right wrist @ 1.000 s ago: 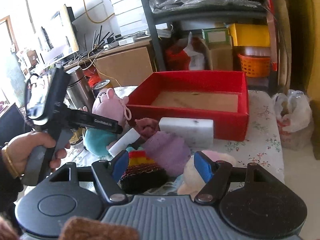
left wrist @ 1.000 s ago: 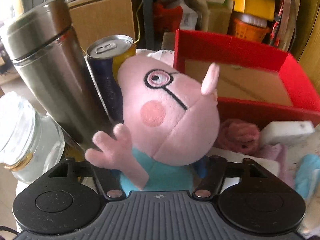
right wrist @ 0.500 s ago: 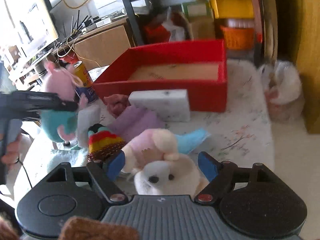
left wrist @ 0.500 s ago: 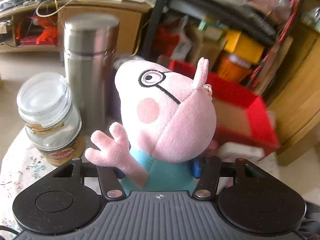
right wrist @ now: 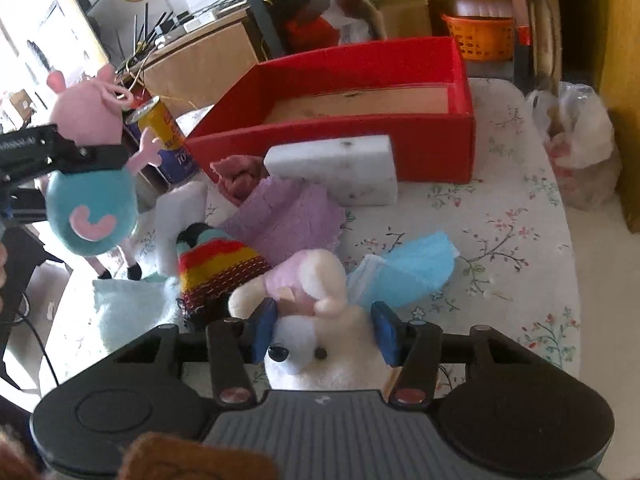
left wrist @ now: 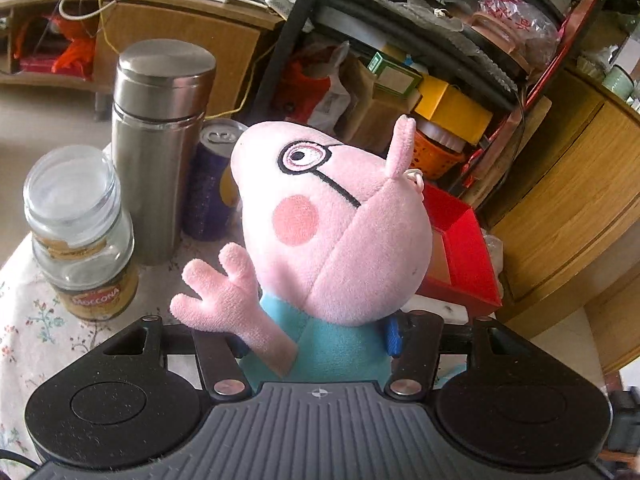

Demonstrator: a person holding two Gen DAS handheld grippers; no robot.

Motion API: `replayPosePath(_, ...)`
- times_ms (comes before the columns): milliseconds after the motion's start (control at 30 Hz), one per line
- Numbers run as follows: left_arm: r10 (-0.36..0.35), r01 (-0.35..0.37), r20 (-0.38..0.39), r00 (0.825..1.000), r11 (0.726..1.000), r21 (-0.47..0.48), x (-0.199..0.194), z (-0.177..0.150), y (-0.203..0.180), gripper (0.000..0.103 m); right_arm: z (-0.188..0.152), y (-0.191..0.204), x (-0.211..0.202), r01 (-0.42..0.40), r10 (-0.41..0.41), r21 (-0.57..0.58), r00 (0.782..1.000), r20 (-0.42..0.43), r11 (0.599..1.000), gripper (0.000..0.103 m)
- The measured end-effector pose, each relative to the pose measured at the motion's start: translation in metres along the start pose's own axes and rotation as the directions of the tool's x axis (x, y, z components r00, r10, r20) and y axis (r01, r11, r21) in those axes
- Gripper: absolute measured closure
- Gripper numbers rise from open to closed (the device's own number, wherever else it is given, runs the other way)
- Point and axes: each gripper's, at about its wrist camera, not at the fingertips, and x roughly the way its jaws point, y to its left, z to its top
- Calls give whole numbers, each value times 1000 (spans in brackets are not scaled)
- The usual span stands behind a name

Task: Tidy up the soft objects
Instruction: 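Lift the pig plush with the left gripper while the right gripper lifts the bunny plush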

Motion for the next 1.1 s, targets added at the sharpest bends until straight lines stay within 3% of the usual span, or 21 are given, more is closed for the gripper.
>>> replayPosePath(33,-9,9,1,1000,1000,-5,-2,0,0,44,0,1,6,11,-11,-4,999,-36,1000,62)
replayPosePath(67,-13,13,4,1000,1000,-7,-5,-1,0,44,-1,2,12,11,-12,-18,998,-64,1000,62)
replayPosePath(100,-13,13,8,1000,1000,-3,-6,-1,0,44,-3,5,13,23,-24,-34,999,-45,999,61)
replayPosePath(167,-10,10,11,1000,1000,-2,-10,-1,-1,44,-4,8,11,33,-36,-57,999,-42,998,66)
replayPosePath(233,-17,17,11,1000,1000,-9,-13,0,-2,44,-4,5,3,6,-7,-26,999,-47,1000,74)
replayPosePath(300,-22,22,22,1000,1000,-12,-20,1,-4,44,-5,1,-7,-26,26,10,999,-37,1000,75)
replayPosePath(433,-36,37,62,997,999,-10,-43,-2,-13,44,-6,2,-35,-89,87,62,996,32,994,75)
replayPosePath(600,-16,16,37,999,1000,12,-51,-3,-26,44,-8,5,-56,-84,76,124,995,66,989,75)
replayPosePath(667,-20,18,64,998,999,32,-53,0,-30,44,2,9,-65,-81,70,117,993,95,990,75)
replayPosePath(767,4,-6,62,998,1000,30,-50,1,-33,44,18,16,-80,-90,73,88,982,175,992,75)
replayPosePath(833,-19,19,62,998,1000,1,-49,3,-34,44,27,21,-87,-78,59,77,972,226,994,75)
replayPosePath(1000,9,-12,83,997,999,33,-55,5,-53,44,40,25,-99,-86,59,89,961,271,992,75)
replayPosePath(1100,-20,17,101,995,999,32,-54,10,-61,44,47,31,-114,-92,60,82,942,330,992,75)
